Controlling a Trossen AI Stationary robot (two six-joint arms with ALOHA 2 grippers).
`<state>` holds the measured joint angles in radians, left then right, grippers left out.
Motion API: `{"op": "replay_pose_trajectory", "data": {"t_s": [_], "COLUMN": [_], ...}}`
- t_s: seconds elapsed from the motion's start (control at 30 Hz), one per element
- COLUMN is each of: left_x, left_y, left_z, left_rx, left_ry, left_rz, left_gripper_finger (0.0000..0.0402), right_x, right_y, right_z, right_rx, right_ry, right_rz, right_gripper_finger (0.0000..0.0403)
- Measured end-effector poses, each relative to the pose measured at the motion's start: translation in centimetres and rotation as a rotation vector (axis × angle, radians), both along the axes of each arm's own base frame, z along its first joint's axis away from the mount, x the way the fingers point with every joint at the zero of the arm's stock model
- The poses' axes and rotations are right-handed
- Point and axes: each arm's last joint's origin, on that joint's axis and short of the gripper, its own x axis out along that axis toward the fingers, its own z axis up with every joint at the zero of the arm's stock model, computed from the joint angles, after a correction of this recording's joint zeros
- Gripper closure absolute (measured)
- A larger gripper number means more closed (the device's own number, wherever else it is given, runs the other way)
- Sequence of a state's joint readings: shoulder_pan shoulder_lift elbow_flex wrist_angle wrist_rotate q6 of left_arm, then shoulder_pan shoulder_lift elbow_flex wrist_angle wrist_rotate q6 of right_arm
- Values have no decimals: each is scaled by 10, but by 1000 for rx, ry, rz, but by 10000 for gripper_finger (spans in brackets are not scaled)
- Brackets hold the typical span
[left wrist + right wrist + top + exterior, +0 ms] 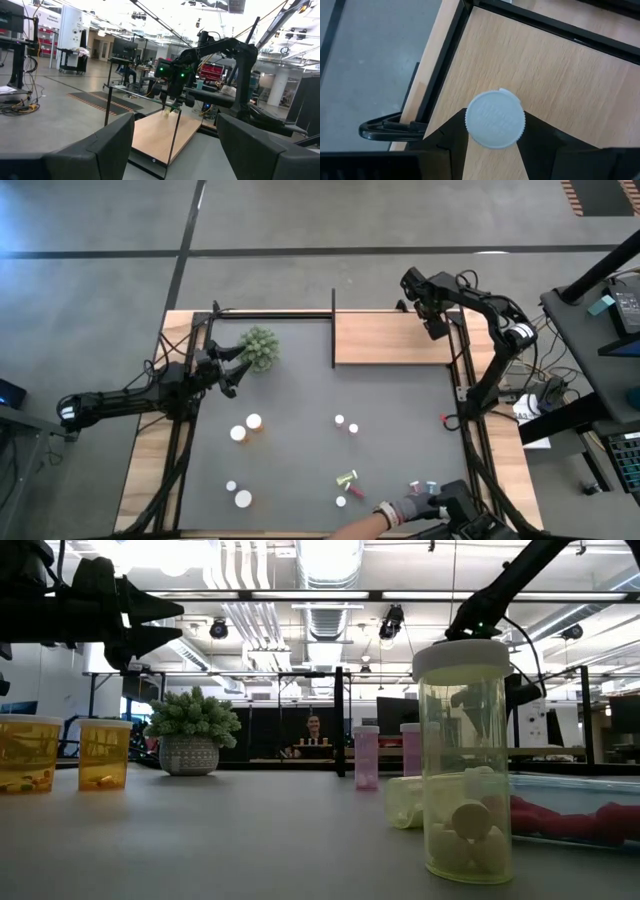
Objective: Pick and place medicine bottles onto shelf by color
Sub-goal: Put the top right yellow pill bottle on the shelf, then put the bottom left pink pill bottle on the shelf
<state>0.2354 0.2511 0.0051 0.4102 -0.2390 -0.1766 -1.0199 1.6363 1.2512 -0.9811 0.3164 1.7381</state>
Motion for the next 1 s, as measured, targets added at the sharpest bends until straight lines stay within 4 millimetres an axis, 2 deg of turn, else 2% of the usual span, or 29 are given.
{"op": "replay_pose_trajectory", "data": {"t_s": [0.2, 0.43, 0.77, 1.0], "left_x": [0, 0, 0, 0], "left_y": [0, 0, 0, 0], "left_z": [0, 0, 0, 0], "left_rx": [0, 0, 0, 0], "left_ry": [0, 0, 0, 0], "left_rz": [0, 0, 0, 0], "left_gripper_finger": [134, 134, 134, 134], "right_x": [1, 1, 14, 25], "right_y": [-2, 0, 12, 29], "right_z": [4, 13, 46, 69], "right_rx": [-1, 29, 42, 50], "right_ry": [6, 21, 27, 21], "right_rz": [42, 47, 88, 100], "right_gripper_finger": [241, 188, 104, 59]}}
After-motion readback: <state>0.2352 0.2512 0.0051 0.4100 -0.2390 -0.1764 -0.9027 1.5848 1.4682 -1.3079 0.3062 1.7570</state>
